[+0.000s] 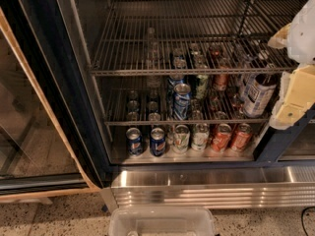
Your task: Pick blue plastic bottle from middle shelf of fridge
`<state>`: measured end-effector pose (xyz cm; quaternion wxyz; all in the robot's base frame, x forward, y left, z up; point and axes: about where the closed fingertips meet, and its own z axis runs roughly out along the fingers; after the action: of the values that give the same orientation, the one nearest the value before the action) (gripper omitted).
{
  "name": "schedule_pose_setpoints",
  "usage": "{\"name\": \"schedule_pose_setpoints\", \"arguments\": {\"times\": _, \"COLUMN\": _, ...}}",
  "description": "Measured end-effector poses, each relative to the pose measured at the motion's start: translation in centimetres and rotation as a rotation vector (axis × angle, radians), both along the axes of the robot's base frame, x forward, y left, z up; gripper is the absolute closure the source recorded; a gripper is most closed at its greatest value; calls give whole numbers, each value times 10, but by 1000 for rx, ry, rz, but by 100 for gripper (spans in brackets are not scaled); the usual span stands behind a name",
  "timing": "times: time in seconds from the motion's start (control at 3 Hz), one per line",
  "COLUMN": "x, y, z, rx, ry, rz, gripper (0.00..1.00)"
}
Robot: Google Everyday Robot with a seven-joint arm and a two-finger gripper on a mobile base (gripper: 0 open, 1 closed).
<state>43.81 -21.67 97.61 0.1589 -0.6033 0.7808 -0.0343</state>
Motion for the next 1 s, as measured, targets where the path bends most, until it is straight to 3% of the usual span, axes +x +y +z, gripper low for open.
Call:
{"name": "schedule_pose_setpoints", "arguments": {"times": 0.33, "x": 2, "y": 2, "z": 0, "rx": 10, "ry": -17, "rz": 2, "gripper": 0}}
{"name": "schedule_pose_setpoints", "arguments": {"times": 0.67, "x": 13, "y": 3, "z": -27, "rx": 100, "ry": -33, "rz": 5, "gripper": 0}}
{"name": "schedule_pose_setpoints", "arguments": {"times": 1.0, "x": 34, "y": 8, "z": -51, "rx": 221, "ry": -107, "rz": -17, "gripper": 0}}
